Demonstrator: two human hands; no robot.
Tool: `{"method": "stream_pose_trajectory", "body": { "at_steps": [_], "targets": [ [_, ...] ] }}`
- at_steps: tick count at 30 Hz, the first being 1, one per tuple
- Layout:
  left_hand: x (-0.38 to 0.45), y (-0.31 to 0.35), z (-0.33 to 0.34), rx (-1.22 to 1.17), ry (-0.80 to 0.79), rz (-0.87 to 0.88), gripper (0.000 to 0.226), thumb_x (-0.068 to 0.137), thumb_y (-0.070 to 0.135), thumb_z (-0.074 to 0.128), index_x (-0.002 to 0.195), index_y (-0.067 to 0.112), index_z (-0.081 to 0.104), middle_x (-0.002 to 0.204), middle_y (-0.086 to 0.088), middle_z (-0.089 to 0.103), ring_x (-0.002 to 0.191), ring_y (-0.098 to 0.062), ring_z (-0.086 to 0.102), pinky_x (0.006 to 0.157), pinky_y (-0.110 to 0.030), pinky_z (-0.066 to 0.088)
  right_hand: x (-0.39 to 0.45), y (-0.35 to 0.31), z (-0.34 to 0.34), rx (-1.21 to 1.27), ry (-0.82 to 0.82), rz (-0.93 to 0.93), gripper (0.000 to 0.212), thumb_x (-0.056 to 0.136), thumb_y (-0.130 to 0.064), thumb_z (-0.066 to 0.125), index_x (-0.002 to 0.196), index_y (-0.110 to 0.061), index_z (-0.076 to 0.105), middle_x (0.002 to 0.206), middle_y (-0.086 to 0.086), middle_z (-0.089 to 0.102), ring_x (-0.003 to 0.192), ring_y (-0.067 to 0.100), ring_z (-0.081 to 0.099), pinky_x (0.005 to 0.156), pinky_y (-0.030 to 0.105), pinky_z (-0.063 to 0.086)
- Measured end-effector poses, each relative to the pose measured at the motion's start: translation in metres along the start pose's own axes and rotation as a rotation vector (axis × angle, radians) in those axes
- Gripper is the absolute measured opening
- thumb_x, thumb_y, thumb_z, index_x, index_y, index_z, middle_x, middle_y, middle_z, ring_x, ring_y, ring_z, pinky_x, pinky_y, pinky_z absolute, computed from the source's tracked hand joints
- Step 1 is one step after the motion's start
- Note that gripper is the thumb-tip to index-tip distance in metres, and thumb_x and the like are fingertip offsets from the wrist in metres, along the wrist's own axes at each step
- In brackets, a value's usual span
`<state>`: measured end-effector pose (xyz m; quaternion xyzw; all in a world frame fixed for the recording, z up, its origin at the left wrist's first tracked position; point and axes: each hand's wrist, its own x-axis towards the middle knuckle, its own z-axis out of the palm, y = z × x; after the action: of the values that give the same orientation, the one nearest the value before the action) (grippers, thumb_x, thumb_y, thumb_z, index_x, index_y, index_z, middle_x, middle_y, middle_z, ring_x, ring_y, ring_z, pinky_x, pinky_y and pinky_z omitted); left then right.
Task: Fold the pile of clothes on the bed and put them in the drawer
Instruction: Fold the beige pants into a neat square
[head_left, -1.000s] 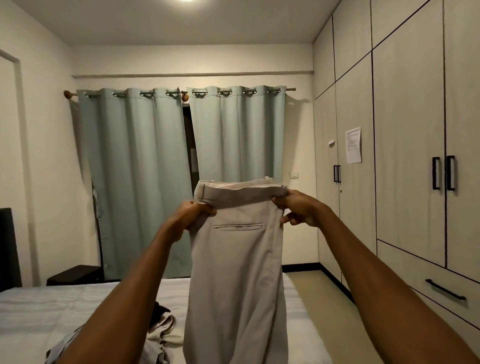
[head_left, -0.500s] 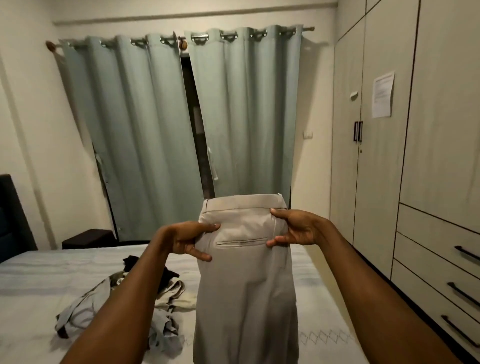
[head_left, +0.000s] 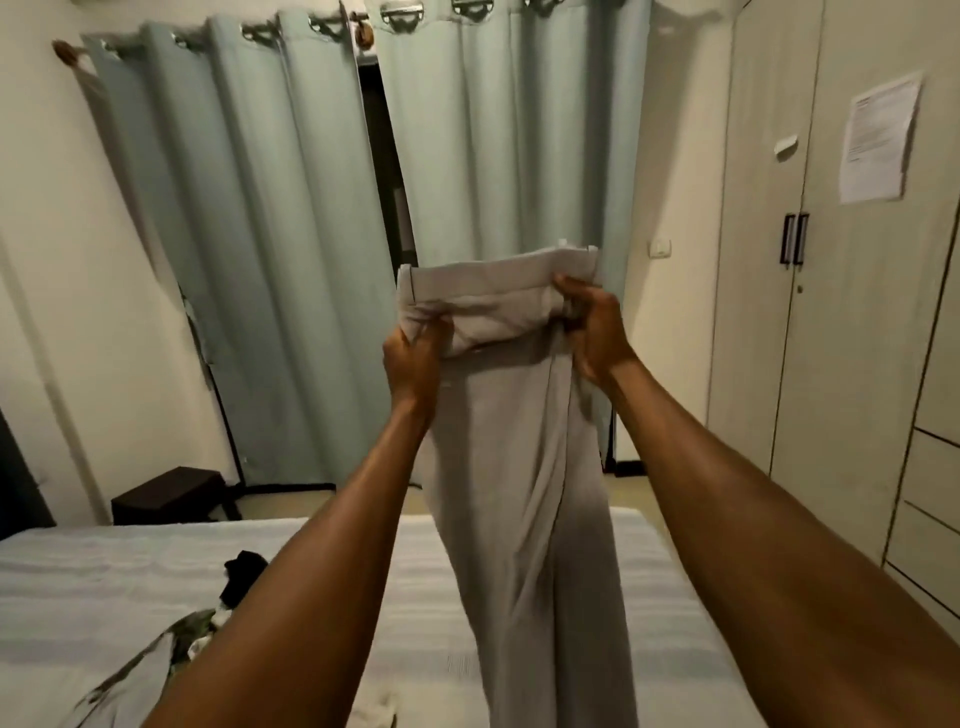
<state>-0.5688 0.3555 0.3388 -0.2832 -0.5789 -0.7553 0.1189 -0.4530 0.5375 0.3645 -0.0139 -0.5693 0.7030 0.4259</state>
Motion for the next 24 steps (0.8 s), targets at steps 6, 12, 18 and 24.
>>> {"method": "stream_pose_trajectory", "body": {
  "at_steps": [6,12,18,24],
  "targets": [
    [0.101,0.112,0.035,-0.032,-0.009,0.279,0.046,0.075,0.048,0.069,0.092,0.005,0.071,0.088,-0.011,0.073,0.083,-0.030,0.067,0.077,-0.052,0.058,0.073,-0.131,0.053,0.062,-0.058,-0.212,0.015,0.091,-0.006,0.058,0.100,-0.010,0.070,0.084,-0.001,0.075,0.083,0.013,0.070,0.078,0.028,0.055],
    [0.089,0.131,0.029,-0.009,-0.057,0.272,0.046,0.075,0.048,0.067,0.092,0.006,0.072,0.088,-0.013,0.072,0.082,-0.027,0.067,0.075,-0.044,0.057,0.060,-0.157,0.055,-0.053,-0.065,-0.263,0.022,0.082,-0.016,0.067,0.103,-0.021,0.073,0.093,0.002,0.074,0.090,0.016,0.069,0.087,0.033,0.056],
    [-0.032,0.046,-0.011,0.051,-0.150,0.015,0.052,0.073,0.056,0.066,0.098,0.010,0.072,0.087,-0.001,0.072,0.075,-0.008,0.064,0.066,-0.027,0.049,-0.052,-0.078,-0.002,-0.145,-0.027,-0.104,0.022,0.085,-0.015,0.069,0.102,-0.003,0.075,0.097,0.014,0.073,0.091,0.023,0.069,0.087,0.038,0.053],
    [-0.248,-0.040,-0.082,0.074,-0.235,-0.212,0.028,0.080,0.027,0.071,0.102,0.010,0.069,0.087,0.001,0.071,0.079,-0.014,0.065,0.065,-0.021,0.054,-0.259,0.042,-0.078,-0.143,0.151,0.162,0.016,0.085,-0.010,0.069,0.100,-0.013,0.076,0.100,0.008,0.077,0.097,0.025,0.070,0.084,0.031,0.056]
  ]
}}
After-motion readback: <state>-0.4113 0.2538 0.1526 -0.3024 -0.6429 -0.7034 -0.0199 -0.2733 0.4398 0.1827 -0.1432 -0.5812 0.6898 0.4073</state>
